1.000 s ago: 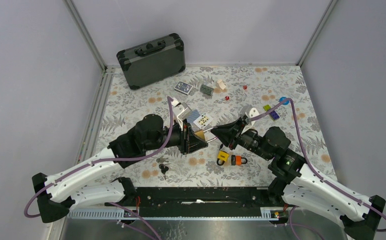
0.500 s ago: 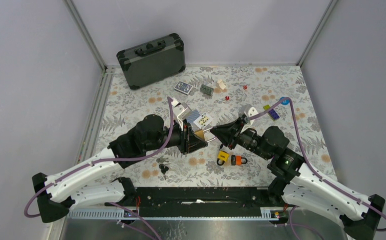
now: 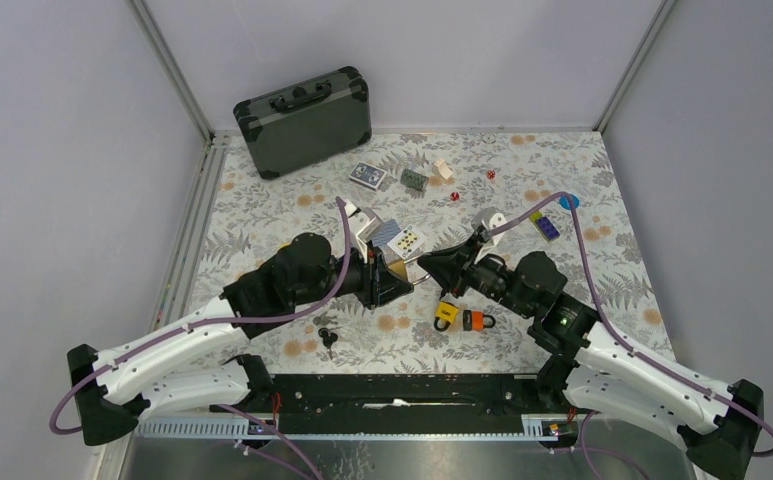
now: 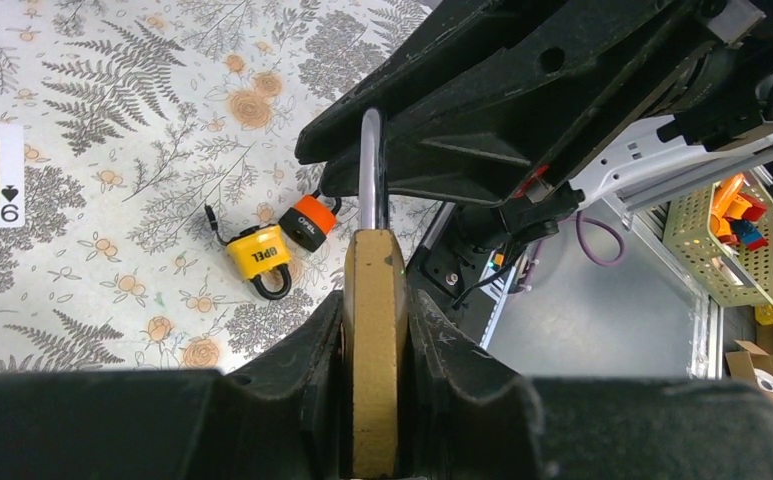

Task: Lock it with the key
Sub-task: Lock the lock.

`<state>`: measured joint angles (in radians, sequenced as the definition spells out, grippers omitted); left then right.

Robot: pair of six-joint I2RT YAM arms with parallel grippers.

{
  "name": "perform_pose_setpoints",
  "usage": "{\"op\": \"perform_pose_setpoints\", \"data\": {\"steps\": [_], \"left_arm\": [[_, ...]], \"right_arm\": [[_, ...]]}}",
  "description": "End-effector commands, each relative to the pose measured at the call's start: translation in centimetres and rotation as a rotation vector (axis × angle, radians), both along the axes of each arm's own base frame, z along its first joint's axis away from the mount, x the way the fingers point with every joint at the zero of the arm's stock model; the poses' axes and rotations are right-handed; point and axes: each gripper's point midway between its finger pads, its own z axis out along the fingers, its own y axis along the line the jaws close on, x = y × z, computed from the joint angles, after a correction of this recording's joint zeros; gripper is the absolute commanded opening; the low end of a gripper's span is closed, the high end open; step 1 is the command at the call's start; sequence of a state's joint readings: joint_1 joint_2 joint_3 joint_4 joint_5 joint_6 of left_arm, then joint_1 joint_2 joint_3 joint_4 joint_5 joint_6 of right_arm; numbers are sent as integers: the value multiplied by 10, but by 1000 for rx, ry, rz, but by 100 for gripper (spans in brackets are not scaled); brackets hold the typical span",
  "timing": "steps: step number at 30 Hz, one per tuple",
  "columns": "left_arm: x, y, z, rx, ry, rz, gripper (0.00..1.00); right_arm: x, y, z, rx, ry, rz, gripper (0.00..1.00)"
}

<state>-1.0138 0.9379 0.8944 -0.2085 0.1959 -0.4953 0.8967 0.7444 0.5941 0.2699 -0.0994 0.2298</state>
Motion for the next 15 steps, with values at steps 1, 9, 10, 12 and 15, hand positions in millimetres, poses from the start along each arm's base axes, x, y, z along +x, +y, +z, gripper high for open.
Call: {"op": "perform_pose_setpoints", "data": {"steps": [1,9,10,12,15], "left_arm": [[14,-16,81,-272,-164,30,0],[17,-23,83,-284,-164,21,0],[16,-24,83,-285,-163,19,0],[17,-25,83,-286,-161,16,0],[17,-27,83,-289,-160,11,0]], "right_arm": [[-34,27,16,75,2,171,0],[-49,46,13,65,1,224,0],[-50,48,14,66,-1,229,0],[-54,52,14,70,-3,240,0],[-59,57,17,78,-4,261,0]]}}
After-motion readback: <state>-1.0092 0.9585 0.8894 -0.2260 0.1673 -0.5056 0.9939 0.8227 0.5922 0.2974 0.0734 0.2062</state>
